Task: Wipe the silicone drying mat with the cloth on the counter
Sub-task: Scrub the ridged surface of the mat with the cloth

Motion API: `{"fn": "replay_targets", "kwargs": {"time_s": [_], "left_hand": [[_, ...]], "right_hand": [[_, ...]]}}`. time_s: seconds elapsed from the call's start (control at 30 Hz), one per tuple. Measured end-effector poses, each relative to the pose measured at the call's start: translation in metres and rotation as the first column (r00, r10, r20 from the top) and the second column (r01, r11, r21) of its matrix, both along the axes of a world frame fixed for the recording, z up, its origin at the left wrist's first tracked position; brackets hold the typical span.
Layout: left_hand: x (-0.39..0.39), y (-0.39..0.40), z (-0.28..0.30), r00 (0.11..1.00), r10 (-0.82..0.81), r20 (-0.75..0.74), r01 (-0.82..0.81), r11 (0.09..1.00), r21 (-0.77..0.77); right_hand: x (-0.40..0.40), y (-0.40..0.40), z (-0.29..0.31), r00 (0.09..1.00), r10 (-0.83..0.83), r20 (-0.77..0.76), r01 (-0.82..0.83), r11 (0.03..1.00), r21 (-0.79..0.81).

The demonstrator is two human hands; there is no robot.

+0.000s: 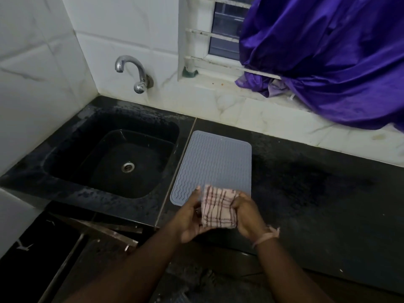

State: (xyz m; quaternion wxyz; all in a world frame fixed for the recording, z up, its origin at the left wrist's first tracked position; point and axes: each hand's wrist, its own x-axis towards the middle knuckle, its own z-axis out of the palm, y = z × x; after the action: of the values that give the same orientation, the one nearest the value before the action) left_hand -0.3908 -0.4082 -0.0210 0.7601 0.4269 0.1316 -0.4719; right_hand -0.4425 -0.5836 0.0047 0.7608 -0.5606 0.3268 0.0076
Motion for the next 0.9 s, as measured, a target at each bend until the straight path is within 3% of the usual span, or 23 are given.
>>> {"fn": "replay_targets", "kwargs": {"time_s": [0.07,0.2,0.33,0.4,0.47,0.63,0.73,0.8,0.9], "left_hand": [[-0.006,-0.001,0.000,0.998,-0.015,0.068,0.012,0.999,0.047],[-0.012,-0.001,-0.009,0.988,0.134,0.083,-0.146,0.974,0.173],[-0.010,-0.005,-0.002,0.962,0.273,0.018,-0.272,0.950,0.150],[-0.003,-0.009,0.004,0.965,0.259,0.046,-0.262,0.958,0.114],[0.002,-0.014,0.012,0.971,0.228,0.066,-0.233,0.969,0.084],[0.014,-0.022,0.016,0.967,0.241,0.079,-0.252,0.943,0.217],[0.022,-0.021,0.014,0.941,0.277,0.195,-0.331,0.871,0.362],[0.024,-0.024,0.015,0.948,0.233,0.219,-0.307,0.854,0.420],[0.025,-0.035,0.019,0.971,0.219,0.095,-0.237,0.925,0.297]], "right_hand": [[-0.010,0.009,-0.007,1.000,0.005,-0.011,-0.006,0.992,-0.128],[-0.014,0.015,-0.005,0.999,0.038,-0.012,-0.039,0.941,-0.335],[-0.014,0.026,-0.001,0.968,0.251,-0.012,-0.218,0.817,-0.533],[-0.011,0.034,-0.008,0.895,0.445,-0.002,-0.393,0.787,-0.476],[-0.004,0.037,-0.015,0.847,0.532,0.006,-0.467,0.749,-0.470],[0.029,0.002,-0.029,0.966,0.260,-0.005,-0.252,0.928,-0.274],[0.050,-0.023,-0.033,0.988,0.151,-0.037,-0.153,0.987,-0.049],[0.062,-0.032,-0.035,0.987,0.159,-0.028,-0.154,0.978,0.140],[0.075,-0.033,-0.033,0.965,0.263,0.008,-0.258,0.938,0.231]]}}
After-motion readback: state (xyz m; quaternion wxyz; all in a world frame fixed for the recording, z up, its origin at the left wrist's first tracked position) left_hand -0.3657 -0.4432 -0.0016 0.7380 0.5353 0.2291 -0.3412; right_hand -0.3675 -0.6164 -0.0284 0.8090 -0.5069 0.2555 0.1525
